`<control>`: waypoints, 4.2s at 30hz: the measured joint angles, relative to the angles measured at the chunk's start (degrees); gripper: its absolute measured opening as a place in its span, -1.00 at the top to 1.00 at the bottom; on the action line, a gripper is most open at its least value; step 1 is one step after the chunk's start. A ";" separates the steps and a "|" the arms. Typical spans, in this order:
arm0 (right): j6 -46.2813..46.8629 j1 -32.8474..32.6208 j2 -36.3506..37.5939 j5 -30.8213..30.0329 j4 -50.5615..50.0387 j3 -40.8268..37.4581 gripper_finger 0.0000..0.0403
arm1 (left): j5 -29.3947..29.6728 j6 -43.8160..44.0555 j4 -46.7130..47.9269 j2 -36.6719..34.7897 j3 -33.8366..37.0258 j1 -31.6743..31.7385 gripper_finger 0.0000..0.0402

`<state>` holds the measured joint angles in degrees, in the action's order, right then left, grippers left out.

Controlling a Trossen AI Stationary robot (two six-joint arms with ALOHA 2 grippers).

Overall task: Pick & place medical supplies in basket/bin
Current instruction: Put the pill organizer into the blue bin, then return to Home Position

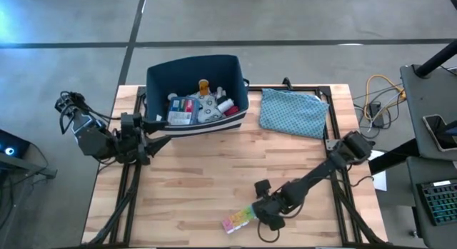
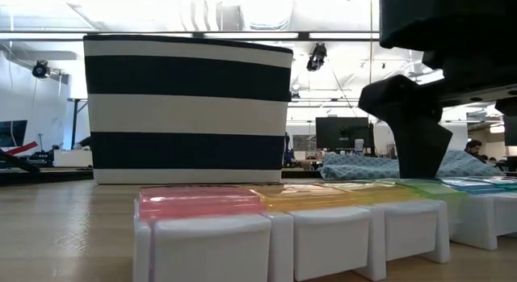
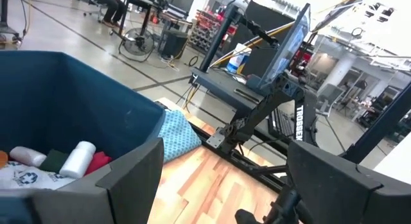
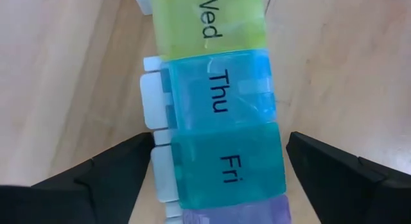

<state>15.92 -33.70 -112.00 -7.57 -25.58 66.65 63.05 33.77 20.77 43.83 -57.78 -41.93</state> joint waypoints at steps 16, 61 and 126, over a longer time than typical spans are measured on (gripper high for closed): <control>6.39 13.25 7.49 -4.85 -0.48 0.46 -0.20 | -0.12 1.19 6.17 -0.53 0.00 0.00 -0.54; -25.14 53.84 -0.43 6.65 -31.01 62.99 -0.80 | 3.48 3.00 7.77 -1.02 0.31 -0.11 -0.54; 3.45 28.46 75.56 11.75 53.70 -47.77 -0.81 | -60.00 -9.40 -30.59 -43.45 54.20 37.73 -0.54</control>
<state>19.37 -5.24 -36.43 4.18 28.12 18.88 3.05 24.37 -9.83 0.38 -3.58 -4.21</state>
